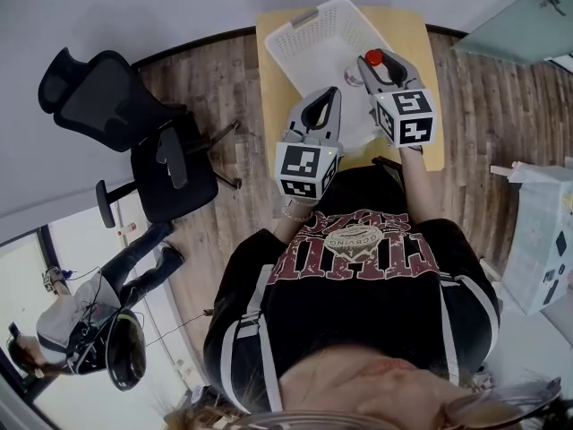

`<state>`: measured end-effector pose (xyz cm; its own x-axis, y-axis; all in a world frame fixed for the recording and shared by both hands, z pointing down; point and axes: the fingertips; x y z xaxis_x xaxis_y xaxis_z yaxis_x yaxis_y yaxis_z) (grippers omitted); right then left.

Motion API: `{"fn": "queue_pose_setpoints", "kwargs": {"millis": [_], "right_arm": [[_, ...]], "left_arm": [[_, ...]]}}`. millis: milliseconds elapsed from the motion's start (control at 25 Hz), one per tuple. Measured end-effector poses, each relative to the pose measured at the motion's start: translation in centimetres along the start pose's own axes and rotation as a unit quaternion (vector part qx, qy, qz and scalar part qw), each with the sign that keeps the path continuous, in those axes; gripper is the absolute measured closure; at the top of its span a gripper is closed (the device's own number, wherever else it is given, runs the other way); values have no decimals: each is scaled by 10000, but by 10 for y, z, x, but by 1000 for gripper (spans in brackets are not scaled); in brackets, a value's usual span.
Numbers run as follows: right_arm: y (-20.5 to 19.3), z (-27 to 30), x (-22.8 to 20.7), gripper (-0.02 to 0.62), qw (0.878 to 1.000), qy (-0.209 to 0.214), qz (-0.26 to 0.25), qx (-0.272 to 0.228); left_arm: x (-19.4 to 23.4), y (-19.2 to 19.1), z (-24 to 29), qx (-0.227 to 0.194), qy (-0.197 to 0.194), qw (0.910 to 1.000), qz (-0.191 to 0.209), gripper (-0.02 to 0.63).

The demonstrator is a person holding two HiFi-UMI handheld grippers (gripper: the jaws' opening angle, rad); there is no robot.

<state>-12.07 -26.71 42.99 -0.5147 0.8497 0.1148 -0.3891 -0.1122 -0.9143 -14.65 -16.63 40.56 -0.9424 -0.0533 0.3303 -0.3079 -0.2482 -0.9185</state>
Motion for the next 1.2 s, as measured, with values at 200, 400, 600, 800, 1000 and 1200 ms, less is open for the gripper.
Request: {"fn": "queue_pose_setpoints", "kwargs": {"millis": [200, 400, 600, 800, 1000, 1200], "right_arm": [[4, -9, -4, 440, 10000, -36, 37, -61], [14, -21, -7, 439, 9998, -88, 41, -180], [24, -35, -13, 439, 9993, -153, 47, -328], [30, -46, -20, 439, 9988, -240, 37, -425], [36, -56, -25, 439, 9984, -310, 12, -464], [40, -70, -33, 439, 9978, -398, 29, -533]], "left_arm": [[-6, -1, 2, 20, -74, 10000, 14, 560], [-10, -1, 5, 41, -151, 9999, 28, 560], [-20, -3, 8, 69, -254, 9996, 62, 560], [-27, -5, 12, 85, -348, 9993, 89, 560], [-34, -3, 16, 104, -451, 9989, 114, 560], [-46, -5, 21, 147, -589, 9981, 145, 560]]}}
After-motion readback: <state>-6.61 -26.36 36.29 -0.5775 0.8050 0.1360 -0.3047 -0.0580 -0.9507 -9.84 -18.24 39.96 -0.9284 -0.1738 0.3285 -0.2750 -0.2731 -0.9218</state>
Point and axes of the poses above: the fingertips, and each gripper's own axes: z forward along the fingers, x to its left, y out of its top, and after that the axes turned 8 degrees about -z, right-handed
